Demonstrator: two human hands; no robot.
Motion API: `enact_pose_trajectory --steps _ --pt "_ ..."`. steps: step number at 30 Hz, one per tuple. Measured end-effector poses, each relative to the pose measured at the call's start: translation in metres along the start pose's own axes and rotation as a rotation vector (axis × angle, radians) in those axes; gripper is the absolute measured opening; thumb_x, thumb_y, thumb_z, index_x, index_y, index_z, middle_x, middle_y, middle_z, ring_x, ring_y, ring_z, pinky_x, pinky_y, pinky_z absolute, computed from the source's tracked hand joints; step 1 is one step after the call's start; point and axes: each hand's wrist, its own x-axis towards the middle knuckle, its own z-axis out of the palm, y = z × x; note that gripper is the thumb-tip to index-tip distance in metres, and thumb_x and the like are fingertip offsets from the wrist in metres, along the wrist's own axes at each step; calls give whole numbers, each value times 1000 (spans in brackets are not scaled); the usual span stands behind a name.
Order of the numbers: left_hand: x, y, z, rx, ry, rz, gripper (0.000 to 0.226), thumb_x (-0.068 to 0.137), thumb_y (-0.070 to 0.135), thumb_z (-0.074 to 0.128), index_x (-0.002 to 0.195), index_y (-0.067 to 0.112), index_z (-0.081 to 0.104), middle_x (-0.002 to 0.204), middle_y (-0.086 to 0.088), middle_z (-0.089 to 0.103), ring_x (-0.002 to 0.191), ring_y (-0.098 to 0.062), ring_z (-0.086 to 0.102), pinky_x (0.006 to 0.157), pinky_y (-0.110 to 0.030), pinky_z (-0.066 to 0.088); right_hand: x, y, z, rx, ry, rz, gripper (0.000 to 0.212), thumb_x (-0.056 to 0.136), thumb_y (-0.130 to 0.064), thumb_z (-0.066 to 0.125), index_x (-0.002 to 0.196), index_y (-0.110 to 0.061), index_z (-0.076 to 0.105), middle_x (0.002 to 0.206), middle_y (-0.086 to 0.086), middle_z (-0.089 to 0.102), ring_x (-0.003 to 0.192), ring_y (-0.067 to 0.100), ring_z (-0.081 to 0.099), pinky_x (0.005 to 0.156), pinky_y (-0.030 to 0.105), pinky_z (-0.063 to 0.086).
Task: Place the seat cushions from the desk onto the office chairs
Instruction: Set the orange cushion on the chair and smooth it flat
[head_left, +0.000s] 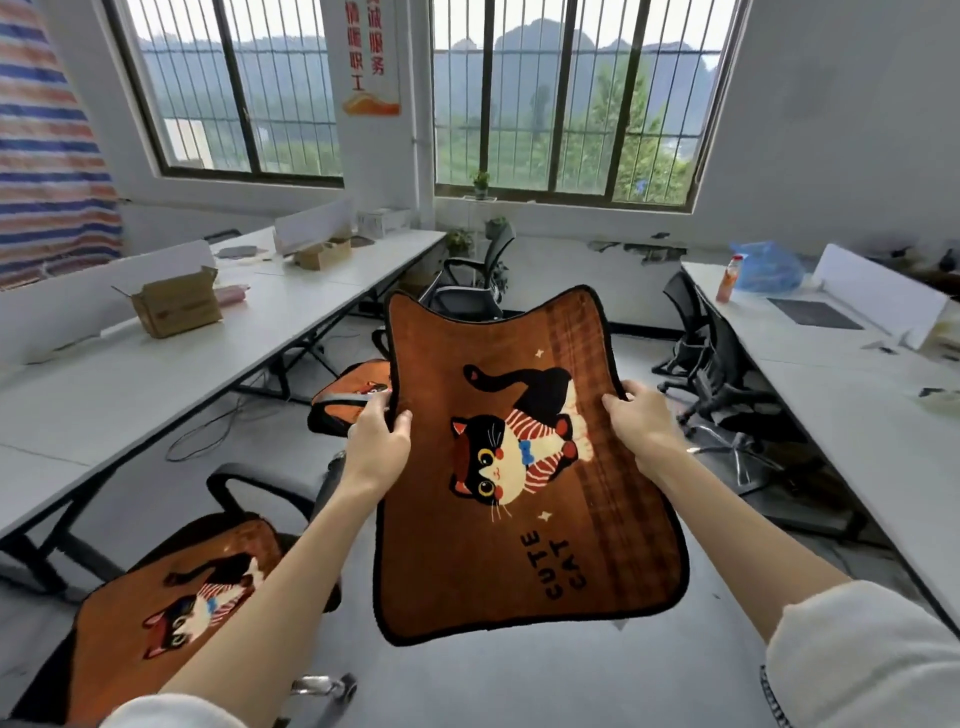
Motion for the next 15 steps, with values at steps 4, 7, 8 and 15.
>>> enact_pose_trajectory --steps 4,7,8,15 --pt "107 5 63 23 62 -8 32 97 14 45 127 5 49 113 -7 58 97 -19 54 82 -27 39 126 -5 26 -9 -10 -26 28 94 -20 49 119 -13 60 110 10 67 98 31 64 90 44 53" --pt "188 2 108 28 51 7 30 96 15 47 124 5 51 108 -3 56 98 -18 54 83 -27 39 219 -6 47 -28 -17 -52 29 94 -20 49 120 -13 60 112 9 67 100 31 64 90 42 53" --pt "219 0 122 27 45 9 29 96 15 48 123 6 52 108 -3 58 100 -20 55 84 -29 42 253 -8 56 -38 -20 -64 29 93 -20 49 118 -13 61 112 9 67 100 31 64 90 42 52" --pt "444 8 228 -27 13 -4 35 94 16 52 128 6 49 121 -11 58 106 -24 56 91 -34 46 497 -53 120 -149 -22 -178 34 92 -22 51 121 -8 60 121 10 64 111 31 59 98 40 47"
